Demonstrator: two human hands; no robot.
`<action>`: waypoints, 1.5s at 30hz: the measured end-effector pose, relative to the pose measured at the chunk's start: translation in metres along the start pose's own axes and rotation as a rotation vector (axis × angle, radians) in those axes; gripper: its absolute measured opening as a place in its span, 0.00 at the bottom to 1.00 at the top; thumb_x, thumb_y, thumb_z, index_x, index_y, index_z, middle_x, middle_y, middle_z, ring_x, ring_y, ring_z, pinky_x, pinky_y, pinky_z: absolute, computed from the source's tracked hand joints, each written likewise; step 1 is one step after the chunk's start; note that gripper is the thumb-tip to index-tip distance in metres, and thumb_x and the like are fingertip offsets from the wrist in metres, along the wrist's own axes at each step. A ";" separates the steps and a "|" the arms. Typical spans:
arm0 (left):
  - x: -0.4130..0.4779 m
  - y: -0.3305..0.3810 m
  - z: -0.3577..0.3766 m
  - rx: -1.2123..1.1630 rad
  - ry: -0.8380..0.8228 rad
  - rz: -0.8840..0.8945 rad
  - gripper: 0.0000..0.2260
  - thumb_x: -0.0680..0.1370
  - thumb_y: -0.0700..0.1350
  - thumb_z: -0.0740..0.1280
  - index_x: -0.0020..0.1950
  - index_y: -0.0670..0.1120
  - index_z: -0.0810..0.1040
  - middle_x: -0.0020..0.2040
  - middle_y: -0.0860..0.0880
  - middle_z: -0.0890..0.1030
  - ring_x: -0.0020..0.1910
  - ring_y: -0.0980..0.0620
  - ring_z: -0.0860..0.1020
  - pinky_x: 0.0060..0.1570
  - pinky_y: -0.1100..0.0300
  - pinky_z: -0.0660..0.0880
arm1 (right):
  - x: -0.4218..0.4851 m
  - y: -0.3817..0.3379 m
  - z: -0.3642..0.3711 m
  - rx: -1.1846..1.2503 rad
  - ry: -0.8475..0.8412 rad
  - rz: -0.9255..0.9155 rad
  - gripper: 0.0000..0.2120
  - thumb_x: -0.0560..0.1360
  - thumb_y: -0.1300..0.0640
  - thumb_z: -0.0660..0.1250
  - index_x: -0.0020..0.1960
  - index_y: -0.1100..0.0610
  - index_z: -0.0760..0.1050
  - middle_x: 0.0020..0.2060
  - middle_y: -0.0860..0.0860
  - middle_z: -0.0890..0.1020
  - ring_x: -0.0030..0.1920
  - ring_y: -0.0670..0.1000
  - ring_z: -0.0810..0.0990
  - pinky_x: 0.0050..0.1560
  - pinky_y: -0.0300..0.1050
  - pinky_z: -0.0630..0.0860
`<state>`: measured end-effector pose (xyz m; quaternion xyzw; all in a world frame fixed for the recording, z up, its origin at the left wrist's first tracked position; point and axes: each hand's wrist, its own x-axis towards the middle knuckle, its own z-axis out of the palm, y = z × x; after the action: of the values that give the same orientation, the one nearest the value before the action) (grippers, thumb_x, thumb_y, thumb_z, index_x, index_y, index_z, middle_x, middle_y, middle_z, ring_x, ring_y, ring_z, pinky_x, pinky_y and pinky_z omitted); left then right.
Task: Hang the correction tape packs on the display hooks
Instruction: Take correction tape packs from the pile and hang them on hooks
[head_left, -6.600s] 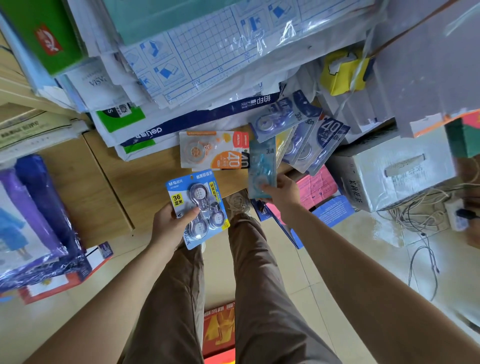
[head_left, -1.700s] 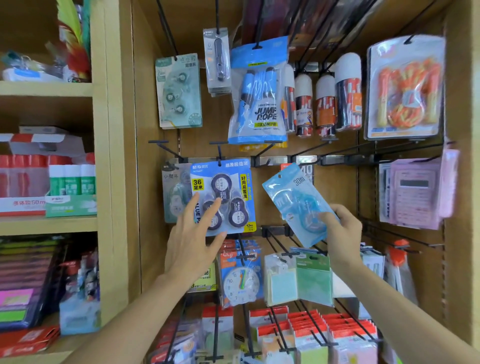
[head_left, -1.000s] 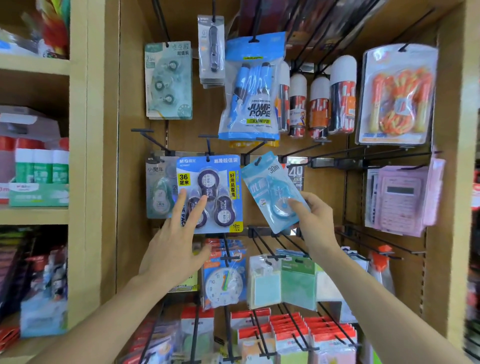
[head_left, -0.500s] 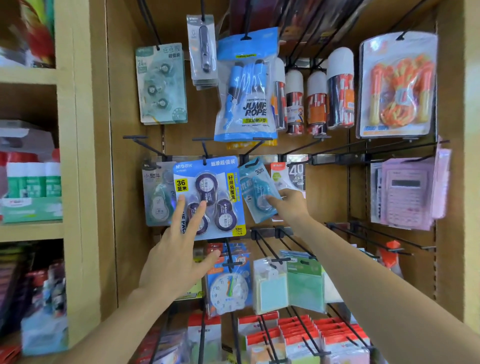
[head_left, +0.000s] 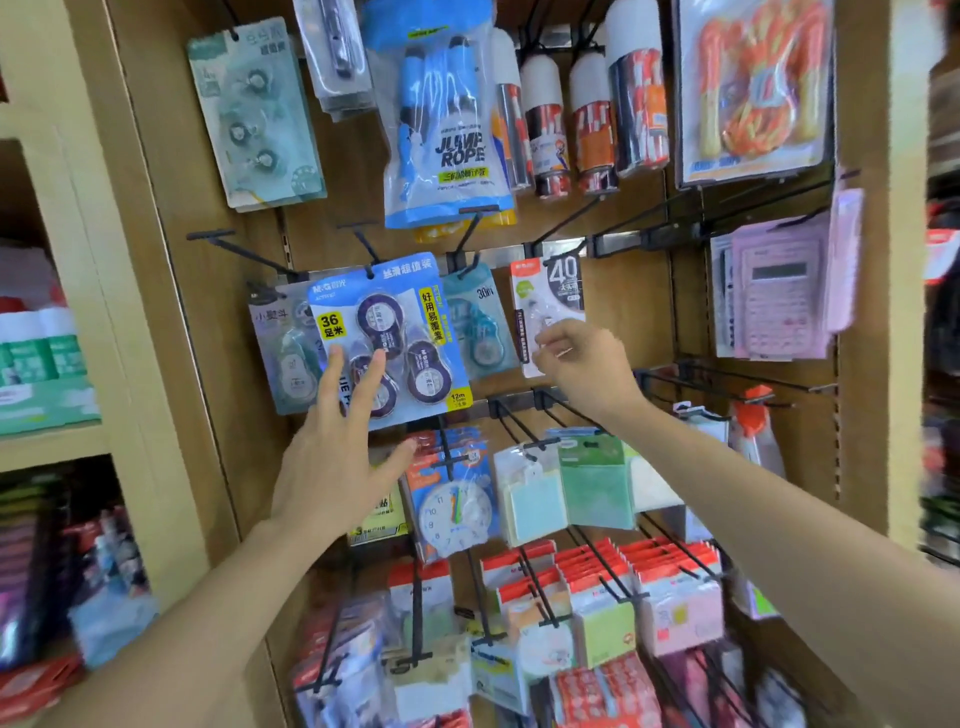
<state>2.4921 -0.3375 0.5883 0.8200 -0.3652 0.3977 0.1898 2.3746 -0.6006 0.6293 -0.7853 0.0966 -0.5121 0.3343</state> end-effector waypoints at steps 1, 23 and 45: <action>0.000 0.000 -0.003 0.007 -0.010 -0.007 0.43 0.75 0.63 0.68 0.82 0.62 0.45 0.83 0.51 0.43 0.69 0.38 0.74 0.53 0.45 0.78 | -0.016 -0.005 -0.007 0.002 -0.018 -0.042 0.06 0.73 0.60 0.71 0.50 0.56 0.82 0.41 0.51 0.84 0.42 0.50 0.82 0.51 0.50 0.80; -0.312 0.054 0.078 -0.503 -0.688 -0.183 0.07 0.75 0.55 0.70 0.49 0.54 0.84 0.46 0.60 0.84 0.47 0.62 0.81 0.47 0.59 0.76 | -0.349 0.114 -0.010 -0.331 -0.716 0.194 0.11 0.75 0.53 0.69 0.56 0.50 0.79 0.47 0.48 0.85 0.46 0.55 0.84 0.45 0.50 0.78; -0.676 0.126 0.189 -0.518 -1.789 -0.618 0.05 0.77 0.52 0.68 0.50 0.55 0.83 0.51 0.58 0.84 0.53 0.58 0.81 0.53 0.60 0.77 | -0.745 0.255 -0.034 -0.449 -1.101 1.291 0.15 0.76 0.53 0.66 0.61 0.55 0.77 0.51 0.55 0.83 0.54 0.59 0.81 0.52 0.48 0.77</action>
<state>2.2130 -0.2318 -0.0589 0.8113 -0.2194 -0.5301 0.1128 2.0531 -0.4407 -0.0727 -0.7601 0.4455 0.2598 0.3954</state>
